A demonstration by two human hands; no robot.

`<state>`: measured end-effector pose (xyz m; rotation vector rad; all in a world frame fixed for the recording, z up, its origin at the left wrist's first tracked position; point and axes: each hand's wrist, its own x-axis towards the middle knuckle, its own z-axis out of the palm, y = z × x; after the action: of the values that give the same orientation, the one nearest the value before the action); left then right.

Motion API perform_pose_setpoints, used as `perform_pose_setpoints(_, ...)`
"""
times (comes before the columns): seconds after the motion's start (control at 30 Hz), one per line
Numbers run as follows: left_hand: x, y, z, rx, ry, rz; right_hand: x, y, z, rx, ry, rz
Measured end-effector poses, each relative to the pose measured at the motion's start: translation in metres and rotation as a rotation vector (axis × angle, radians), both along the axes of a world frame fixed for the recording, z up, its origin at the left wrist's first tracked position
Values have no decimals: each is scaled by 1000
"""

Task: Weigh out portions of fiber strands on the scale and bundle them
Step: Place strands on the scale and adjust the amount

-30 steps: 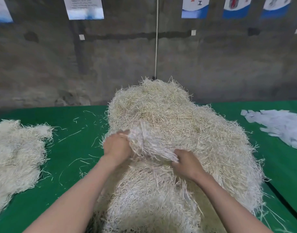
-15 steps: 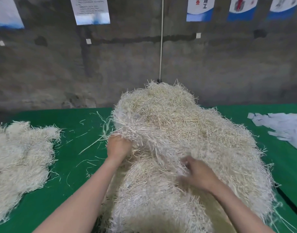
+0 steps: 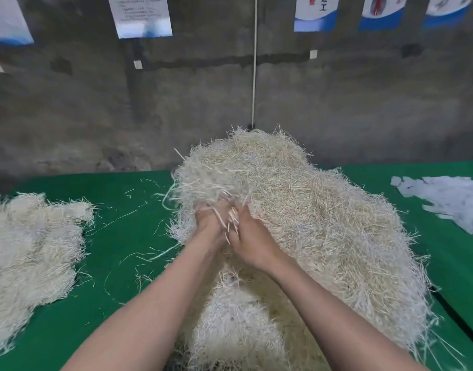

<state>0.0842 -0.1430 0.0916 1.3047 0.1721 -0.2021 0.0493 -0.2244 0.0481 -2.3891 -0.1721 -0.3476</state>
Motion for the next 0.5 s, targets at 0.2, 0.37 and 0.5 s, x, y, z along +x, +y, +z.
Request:
perform_pose_setpoints(0.2, 14, 17, 34, -563, 53, 20, 9, -47, -30, 338, 253, -183)
perform_pose_setpoints(0.37, 4, 8, 27, -372, 32, -151, 11, -78, -46, 364, 336, -317)
perform_pose_setpoints(0.5, 10, 12, 23, 293, -222, -492, 12, -87, -47, 254, 318, -358)
